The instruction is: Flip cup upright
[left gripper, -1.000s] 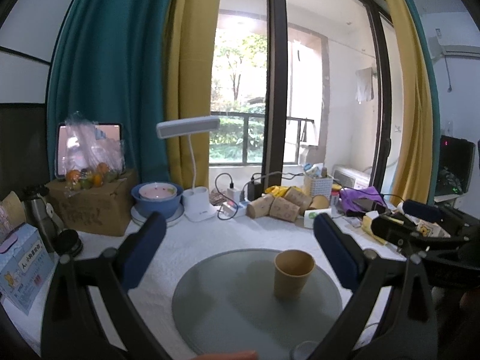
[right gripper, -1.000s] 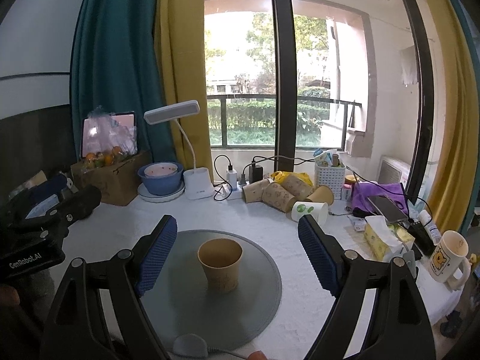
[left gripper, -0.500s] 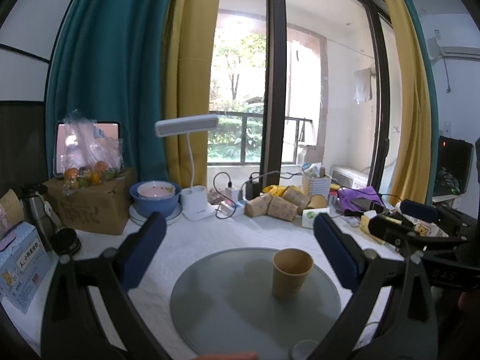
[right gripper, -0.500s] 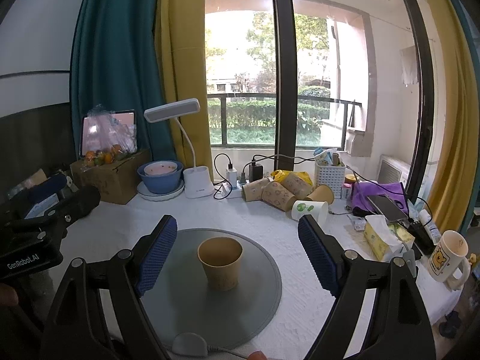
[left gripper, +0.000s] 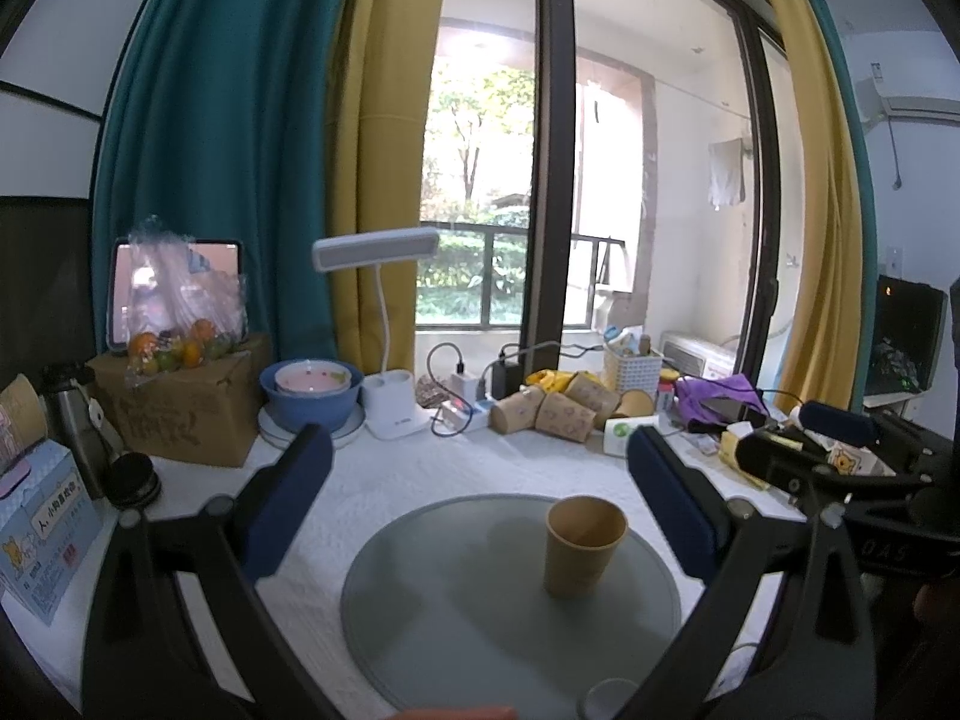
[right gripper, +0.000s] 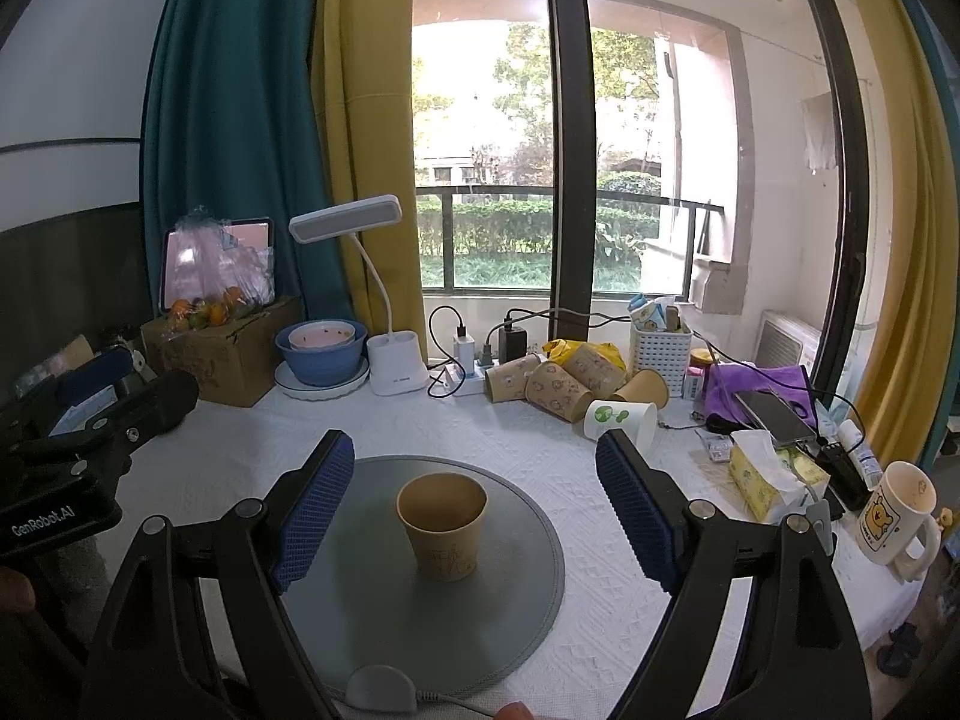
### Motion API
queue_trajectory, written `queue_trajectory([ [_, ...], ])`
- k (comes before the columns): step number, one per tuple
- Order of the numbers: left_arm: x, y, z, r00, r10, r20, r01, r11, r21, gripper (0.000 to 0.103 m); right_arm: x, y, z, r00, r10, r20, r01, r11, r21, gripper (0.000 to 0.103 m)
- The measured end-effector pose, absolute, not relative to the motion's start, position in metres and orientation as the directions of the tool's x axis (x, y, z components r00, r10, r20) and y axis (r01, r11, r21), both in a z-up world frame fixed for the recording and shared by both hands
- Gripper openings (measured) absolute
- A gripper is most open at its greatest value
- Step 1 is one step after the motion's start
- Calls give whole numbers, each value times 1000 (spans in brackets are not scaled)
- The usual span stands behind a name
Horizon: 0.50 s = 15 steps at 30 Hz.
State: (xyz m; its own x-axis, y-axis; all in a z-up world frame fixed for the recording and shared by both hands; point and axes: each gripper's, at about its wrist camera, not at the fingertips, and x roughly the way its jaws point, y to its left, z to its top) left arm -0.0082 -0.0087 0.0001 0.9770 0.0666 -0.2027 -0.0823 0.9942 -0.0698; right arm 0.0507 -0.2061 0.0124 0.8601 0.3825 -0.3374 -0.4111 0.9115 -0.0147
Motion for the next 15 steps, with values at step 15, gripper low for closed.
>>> queue_trajectory([
  [15,-9,-10,-1,977,66,-204,-82,994,-72,99,50,-206,12,861,382,-336,-411,911,-16,85],
])
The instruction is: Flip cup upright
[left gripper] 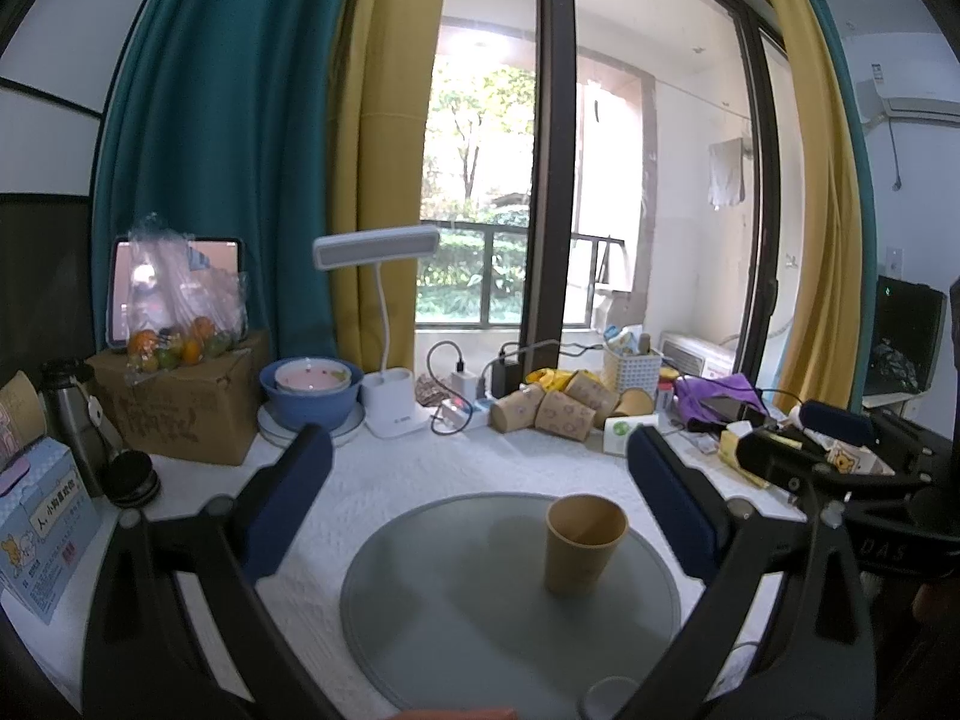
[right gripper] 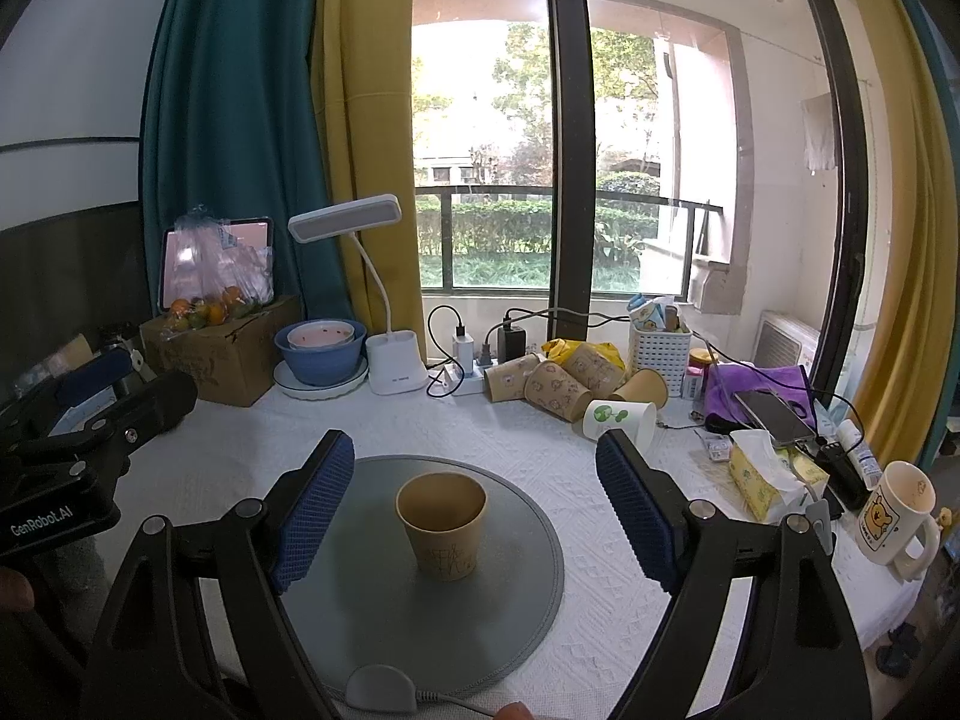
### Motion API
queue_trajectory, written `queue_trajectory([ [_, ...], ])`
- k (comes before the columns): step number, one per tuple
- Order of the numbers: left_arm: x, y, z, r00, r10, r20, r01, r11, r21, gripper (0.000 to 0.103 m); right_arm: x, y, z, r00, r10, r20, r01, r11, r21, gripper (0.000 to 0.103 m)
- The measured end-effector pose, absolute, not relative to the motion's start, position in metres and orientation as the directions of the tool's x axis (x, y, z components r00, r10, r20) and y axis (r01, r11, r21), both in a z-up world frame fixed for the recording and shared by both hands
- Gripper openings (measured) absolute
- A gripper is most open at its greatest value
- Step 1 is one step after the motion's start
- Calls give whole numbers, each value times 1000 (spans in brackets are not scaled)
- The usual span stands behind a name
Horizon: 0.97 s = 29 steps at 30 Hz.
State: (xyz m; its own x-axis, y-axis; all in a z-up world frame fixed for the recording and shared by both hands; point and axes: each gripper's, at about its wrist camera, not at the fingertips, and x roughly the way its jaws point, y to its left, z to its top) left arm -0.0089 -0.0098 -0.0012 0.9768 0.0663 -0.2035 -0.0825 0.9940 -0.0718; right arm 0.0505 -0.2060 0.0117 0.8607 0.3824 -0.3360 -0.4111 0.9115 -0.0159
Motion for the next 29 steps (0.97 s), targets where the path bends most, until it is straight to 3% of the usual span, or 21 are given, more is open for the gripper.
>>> queue_trajectory([
  [29,-13,-9,-7,978,59,-198,-77,994,-83,99,50,-205,9,858,384,-342,-415,910,-19,85],
])
